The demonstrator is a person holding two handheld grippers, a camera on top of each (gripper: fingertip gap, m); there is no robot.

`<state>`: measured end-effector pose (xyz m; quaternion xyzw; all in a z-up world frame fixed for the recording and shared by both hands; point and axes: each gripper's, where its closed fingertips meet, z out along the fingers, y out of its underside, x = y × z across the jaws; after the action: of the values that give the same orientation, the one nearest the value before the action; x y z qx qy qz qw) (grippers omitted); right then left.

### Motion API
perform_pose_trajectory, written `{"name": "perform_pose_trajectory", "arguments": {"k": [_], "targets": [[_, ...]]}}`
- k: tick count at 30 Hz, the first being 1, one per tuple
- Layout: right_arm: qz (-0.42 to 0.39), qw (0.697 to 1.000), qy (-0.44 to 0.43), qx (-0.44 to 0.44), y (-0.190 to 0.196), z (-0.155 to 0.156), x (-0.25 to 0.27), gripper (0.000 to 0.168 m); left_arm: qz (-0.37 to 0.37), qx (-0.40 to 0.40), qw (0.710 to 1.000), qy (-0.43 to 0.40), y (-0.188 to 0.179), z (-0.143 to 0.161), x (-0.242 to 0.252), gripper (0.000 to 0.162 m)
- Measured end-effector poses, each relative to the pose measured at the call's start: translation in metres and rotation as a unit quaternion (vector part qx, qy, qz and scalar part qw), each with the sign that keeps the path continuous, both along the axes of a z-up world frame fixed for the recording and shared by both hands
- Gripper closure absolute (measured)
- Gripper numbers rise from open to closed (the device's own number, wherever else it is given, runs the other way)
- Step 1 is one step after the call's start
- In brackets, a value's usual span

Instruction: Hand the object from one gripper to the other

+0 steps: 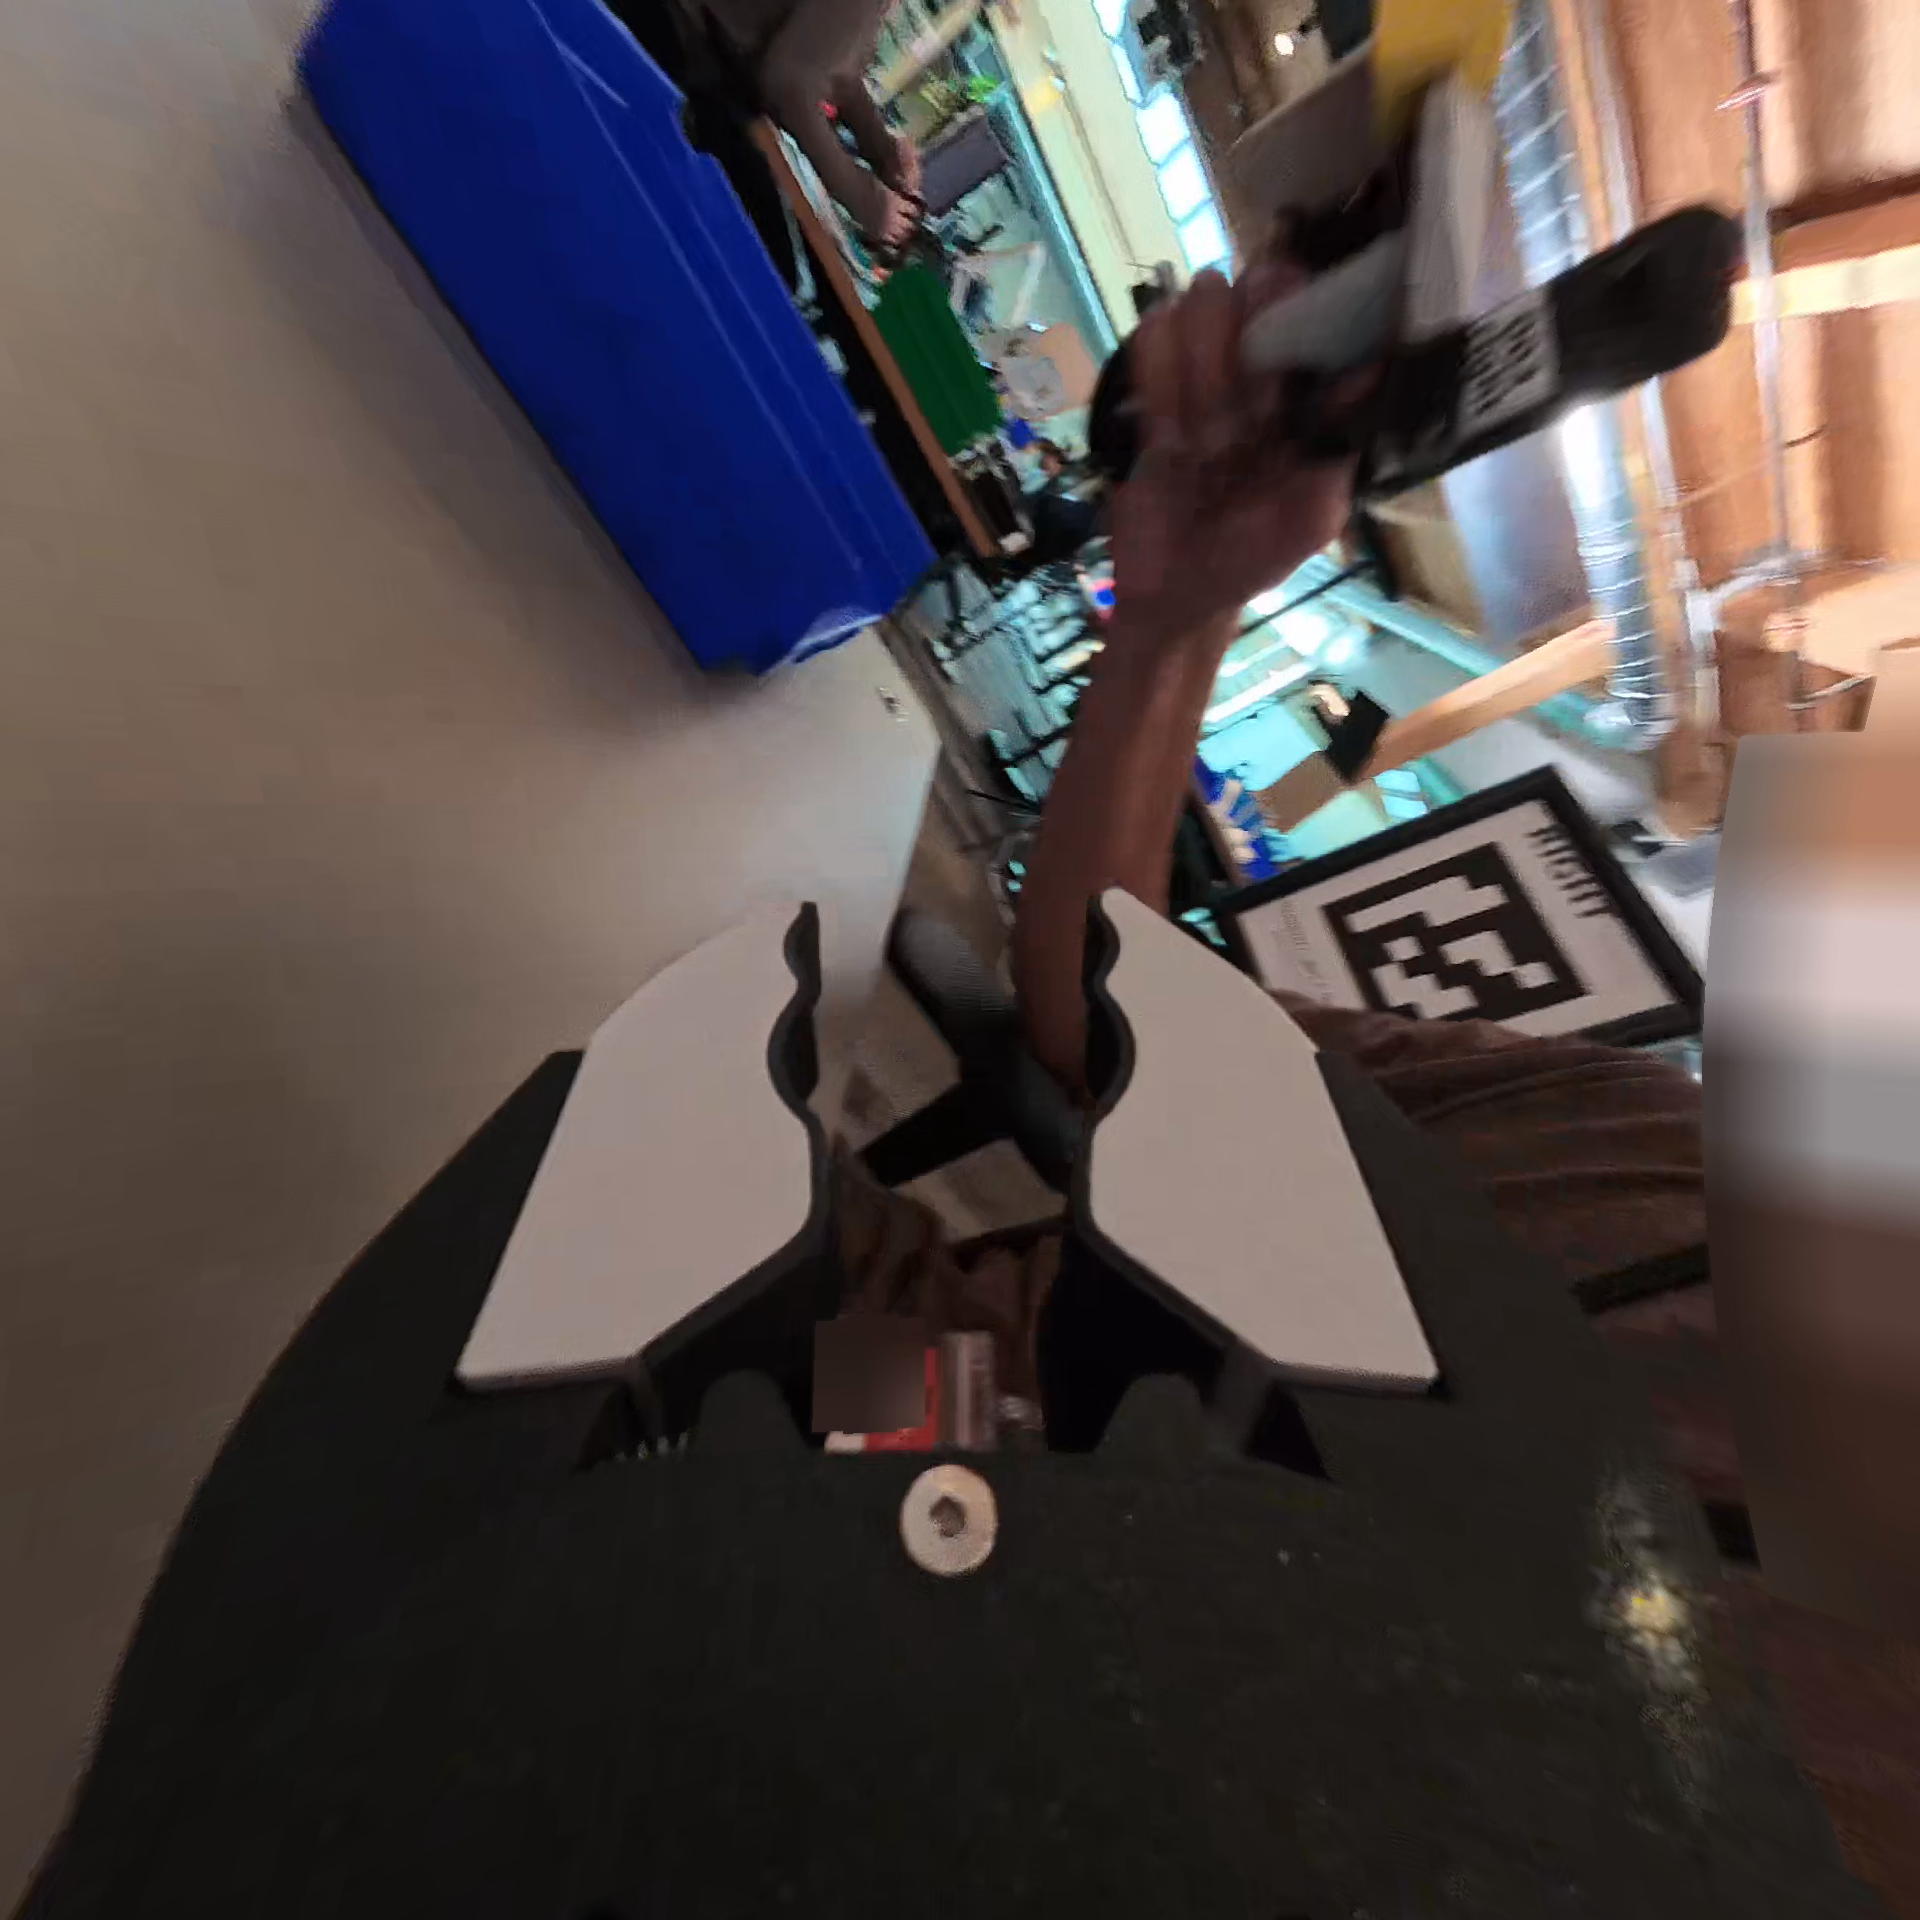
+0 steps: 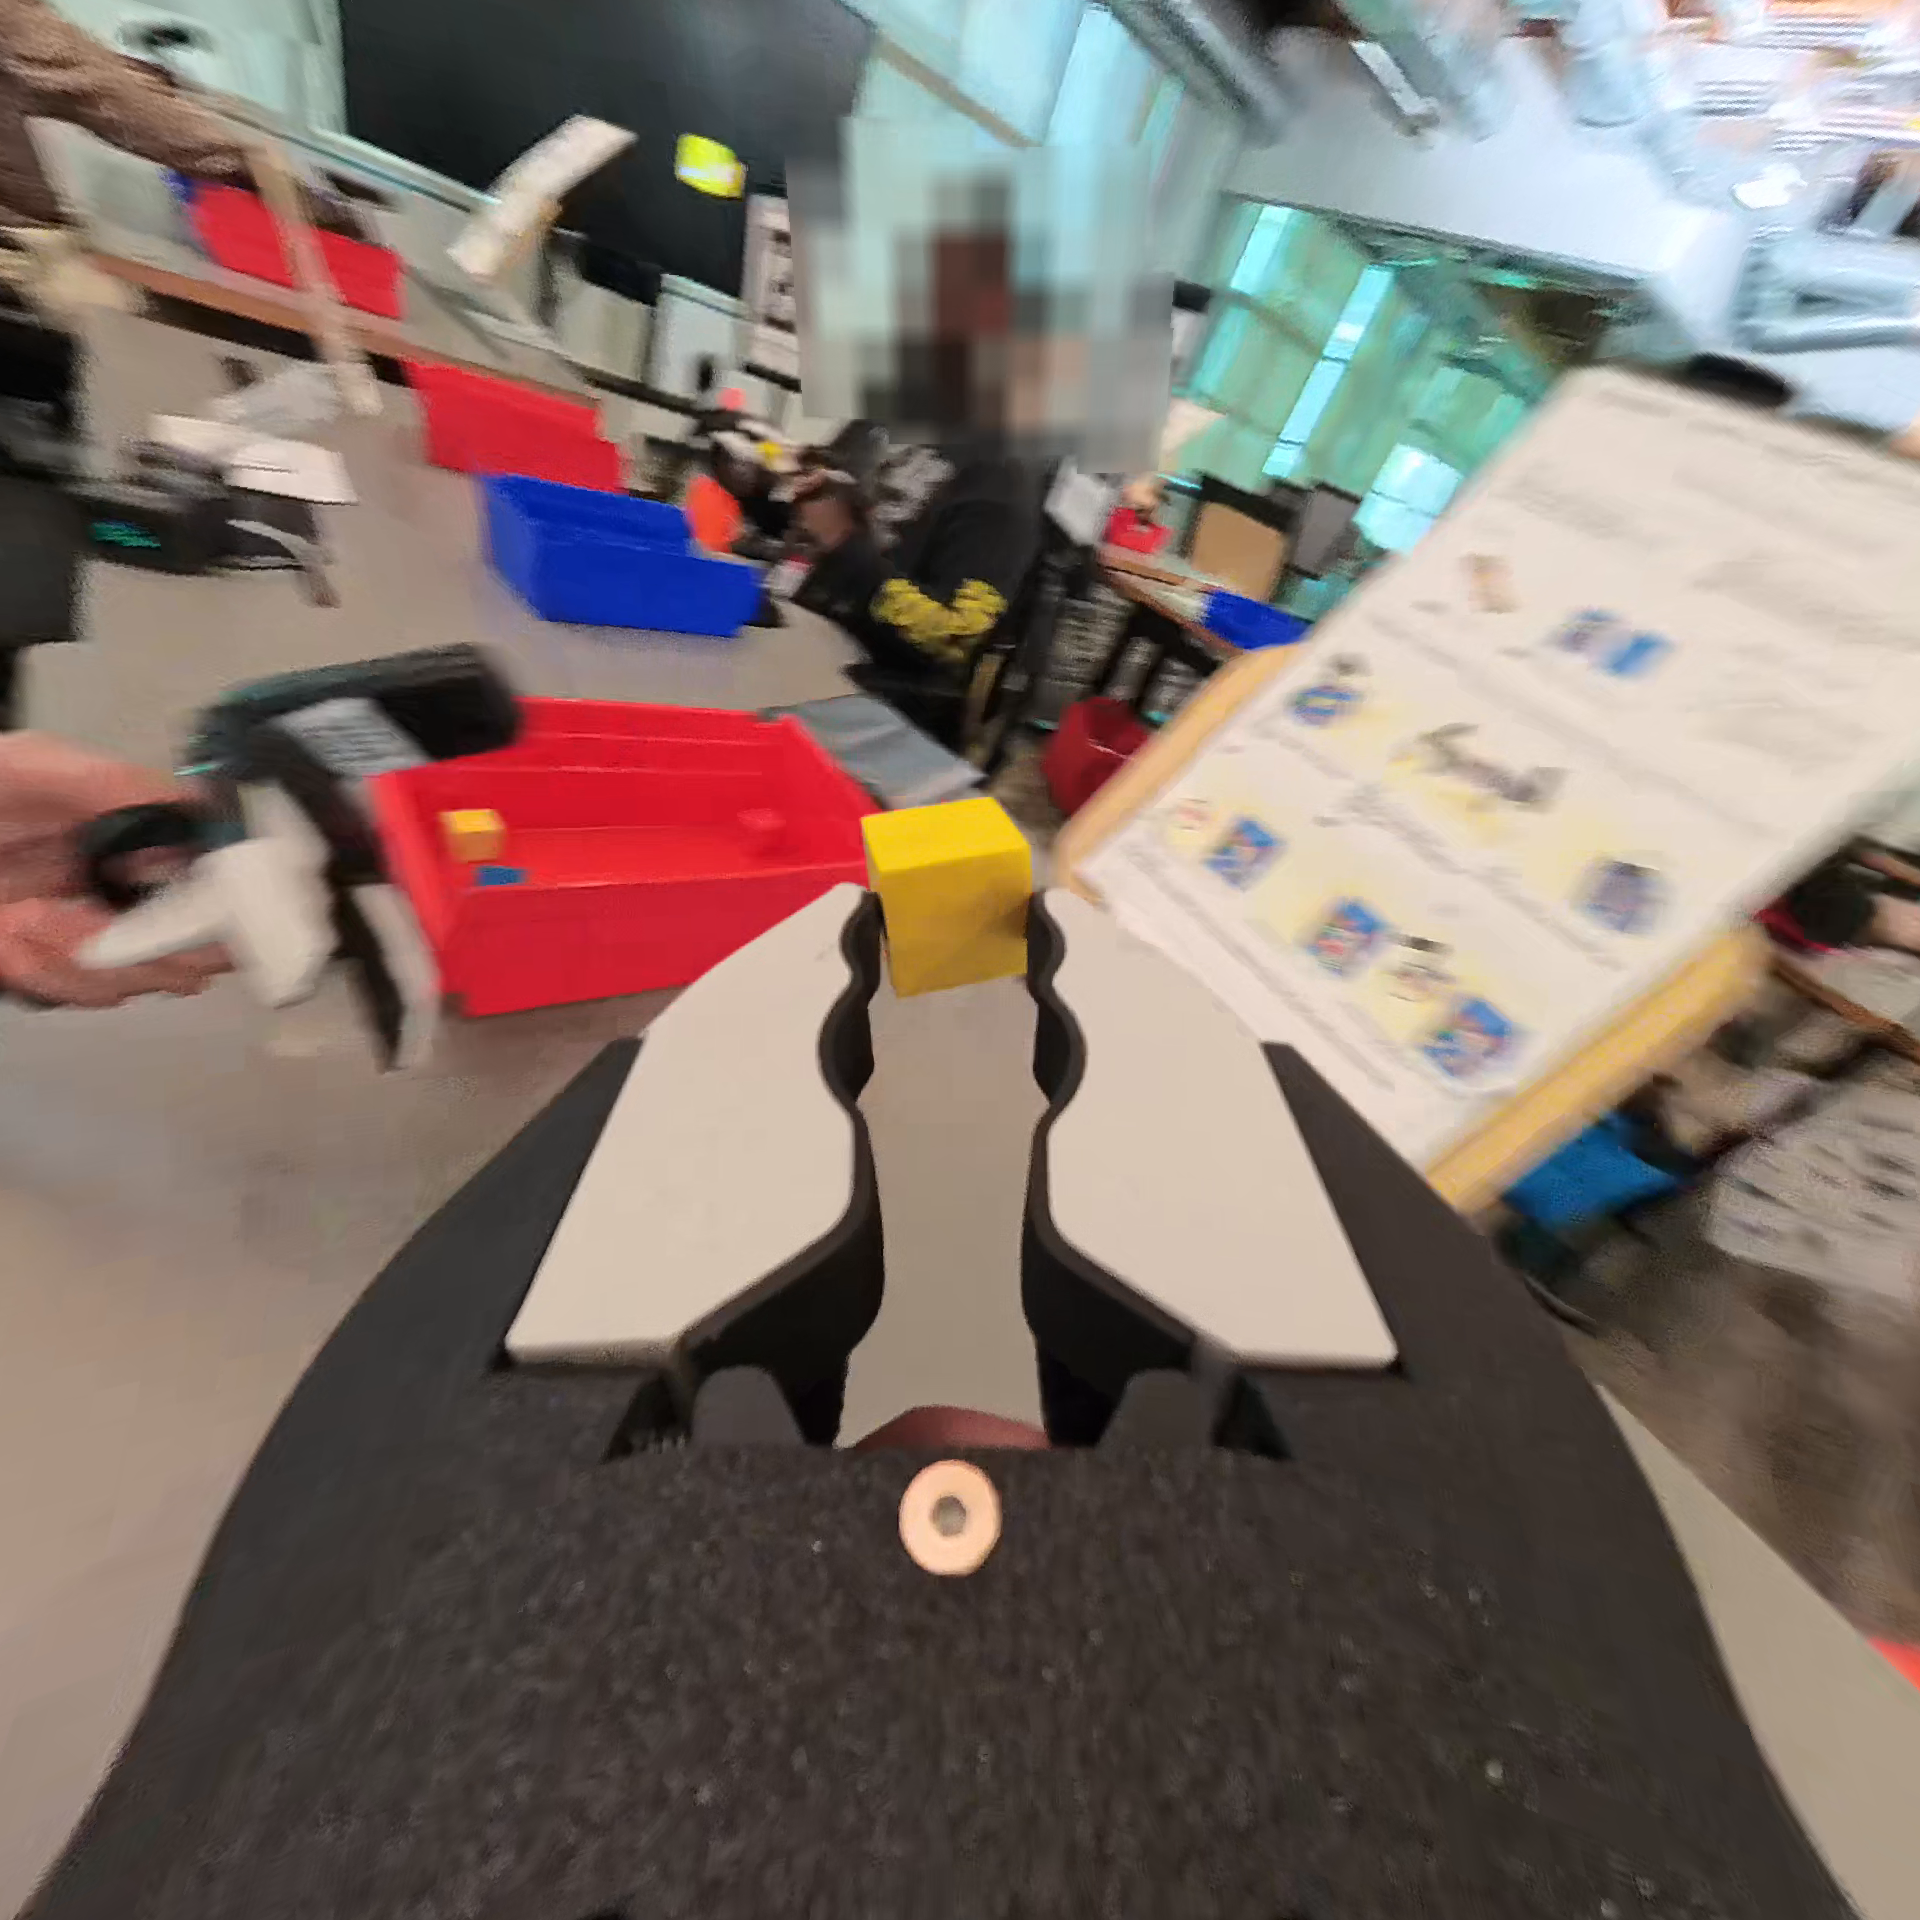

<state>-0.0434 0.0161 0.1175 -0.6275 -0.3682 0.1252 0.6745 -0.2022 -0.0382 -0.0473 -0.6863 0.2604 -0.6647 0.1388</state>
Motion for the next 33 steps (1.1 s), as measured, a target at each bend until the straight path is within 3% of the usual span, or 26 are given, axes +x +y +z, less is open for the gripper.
{"name": "perform_pose_trajectory", "arguments": {"k": [2,5,8,11,15,22,26,30,33], "targets": [[-0.082,0.996,-0.013,-0.01,0.001,0.017,0.062,0.141,0.04,0.044,0.998,0.029,-0.009,-0.02,-0.016,0.114],[-0.241,0.967,-0.042,-0.062,0.009,-0.004,0.162,0.141,0.102,0.099,0.988,0.06,-0.012,-0.046,-0.039,0.116],[-0.334,0.922,-0.041,-0.191,0.02,-0.065,0.235,0.141,0.136,0.135,0.978,0.085,-0.003,-0.056,-0.047,0.118],[-0.38,0.867,-0.05,-0.319,0.03,-0.137,0.274,0.141,0.127,0.146,0.977,0.091,-0.001,-0.058,-0.043,0.118],[-0.405,0.788,-0.107,-0.45,0.043,-0.216,0.294,0.141,0.12,0.154,0.975,0.106,-0.005,-0.065,-0.04,0.118],[-0.385,0.683,-0.212,-0.583,0.052,-0.281,0.307,0.141,0.105,0.159,0.974,0.12,-0.009,-0.07,-0.039,0.118],[-0.367,0.652,-0.226,-0.624,0.052,-0.301,0.307,0.141,0.099,0.158,0.975,0.124,-0.011,-0.072,-0.039,0.118],[-0.358,0.646,-0.226,-0.636,0.052,-0.301,0.307,0.14,0.098,0.164,0.973,0.13,-0.011,-0.073,-0.039,0.118],[-0.353,0.668,-0.214,-0.619,0.05,-0.287,0.301,0.115,0.096,0.162,0.974,0.126,-0.012,-0.072,-0.04,0.118]]}}
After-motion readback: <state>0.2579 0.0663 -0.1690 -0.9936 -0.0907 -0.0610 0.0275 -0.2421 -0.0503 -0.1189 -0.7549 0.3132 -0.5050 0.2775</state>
